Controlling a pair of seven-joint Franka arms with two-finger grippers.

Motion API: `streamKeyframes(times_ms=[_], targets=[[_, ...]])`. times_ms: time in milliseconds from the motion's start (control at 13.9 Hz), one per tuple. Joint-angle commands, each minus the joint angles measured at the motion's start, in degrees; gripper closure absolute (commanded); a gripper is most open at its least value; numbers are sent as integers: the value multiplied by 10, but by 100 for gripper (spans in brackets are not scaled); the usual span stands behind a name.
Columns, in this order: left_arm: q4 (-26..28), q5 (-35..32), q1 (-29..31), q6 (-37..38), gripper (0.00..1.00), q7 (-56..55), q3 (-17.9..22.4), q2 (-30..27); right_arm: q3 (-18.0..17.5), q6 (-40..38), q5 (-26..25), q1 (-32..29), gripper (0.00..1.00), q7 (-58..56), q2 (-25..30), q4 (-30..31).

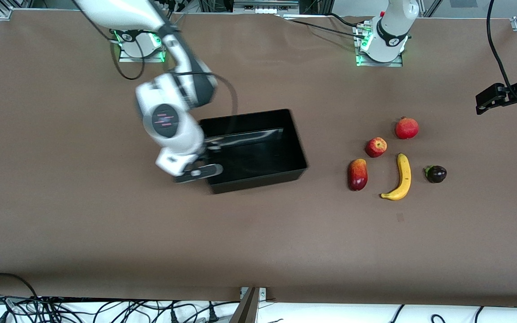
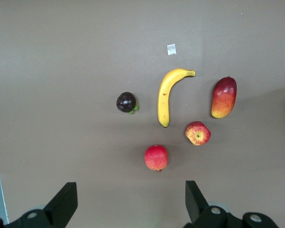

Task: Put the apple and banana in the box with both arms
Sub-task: 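Slide the black box with the right gripper toward the fruit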

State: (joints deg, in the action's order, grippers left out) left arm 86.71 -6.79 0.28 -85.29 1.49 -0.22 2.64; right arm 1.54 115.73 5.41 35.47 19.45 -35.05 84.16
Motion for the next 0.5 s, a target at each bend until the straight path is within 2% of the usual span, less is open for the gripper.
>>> streamKeyframes(times_ms=[0,431], targets=[[-12,-4,0,8,0,7,-1,8,7,-1,35,38,100,55,-84,-113],[24,16,-9,7,0,-2,-12,53,7,94,43,84,100,117,-133,-126]])
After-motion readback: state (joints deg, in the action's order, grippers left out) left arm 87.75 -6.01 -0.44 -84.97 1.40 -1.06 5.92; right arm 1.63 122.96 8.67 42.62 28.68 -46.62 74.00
